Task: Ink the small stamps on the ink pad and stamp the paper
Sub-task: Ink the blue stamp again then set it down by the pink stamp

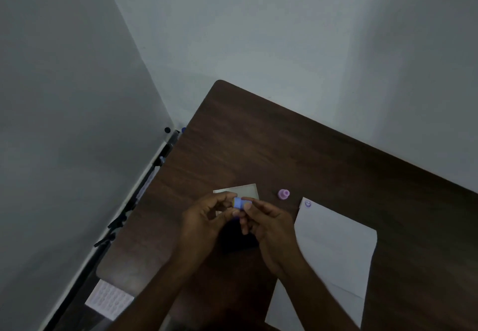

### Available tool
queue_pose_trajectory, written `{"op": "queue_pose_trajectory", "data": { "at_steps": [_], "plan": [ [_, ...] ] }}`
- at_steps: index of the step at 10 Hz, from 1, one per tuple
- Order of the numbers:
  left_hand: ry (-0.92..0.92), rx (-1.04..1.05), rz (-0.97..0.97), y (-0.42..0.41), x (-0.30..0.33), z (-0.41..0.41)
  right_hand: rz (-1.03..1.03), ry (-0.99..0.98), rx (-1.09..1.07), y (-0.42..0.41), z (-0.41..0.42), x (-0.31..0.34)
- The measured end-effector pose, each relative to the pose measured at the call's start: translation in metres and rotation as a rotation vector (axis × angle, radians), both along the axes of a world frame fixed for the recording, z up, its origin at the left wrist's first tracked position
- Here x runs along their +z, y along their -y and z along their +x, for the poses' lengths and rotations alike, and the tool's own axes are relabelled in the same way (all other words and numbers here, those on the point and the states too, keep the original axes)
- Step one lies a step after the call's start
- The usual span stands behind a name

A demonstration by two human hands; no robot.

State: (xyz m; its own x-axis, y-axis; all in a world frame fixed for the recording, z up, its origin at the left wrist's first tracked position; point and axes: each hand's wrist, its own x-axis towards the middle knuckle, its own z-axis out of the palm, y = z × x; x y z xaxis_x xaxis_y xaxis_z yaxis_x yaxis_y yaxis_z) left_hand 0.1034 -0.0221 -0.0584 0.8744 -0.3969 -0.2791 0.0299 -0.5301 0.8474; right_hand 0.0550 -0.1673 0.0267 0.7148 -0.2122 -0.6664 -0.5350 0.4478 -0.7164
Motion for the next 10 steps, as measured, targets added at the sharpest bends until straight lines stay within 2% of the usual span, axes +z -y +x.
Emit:
{"op": "queue_pose_trajectory", "data": {
  "at_steps": [1,3,4,5,6,7,9,10],
  "plan": [
    [0.064,0.005,0.018,0.019,-0.005,0.007,-0.096,0.011,-0.026,0.018,0.001,0.0],
    [0.108,-0.045,-0.049,0.061,0.027,0.018,-0.517,-0.055,-0.038,0.065,0.013,-0.002],
    [0.058,-0.069,-0.03,0.077,0.031,0.021,-0.7,-0.001,-0.058,0.093,0.021,-0.017],
    [0.042,-0.085,0.0,0.091,0.026,0.023,-0.853,-0.076,-0.045,0.11,0.029,-0.031],
    [0.036,-0.092,0.024,0.099,0.02,0.024,-1.019,-0.106,0.117,0.119,0.037,-0.049],
    [0.032,-0.088,0.052,0.102,0.017,0.025,-1.105,-0.152,0.356,0.127,0.046,-0.069],
    [0.019,-0.084,0.068,0.102,0.01,0.024,-1.195,-0.17,0.46,0.129,0.05,-0.089],
    [0.016,-0.076,0.059,0.105,0.008,0.024,-1.171,-0.189,0.456,0.129,0.051,-0.092]
  ]
}}
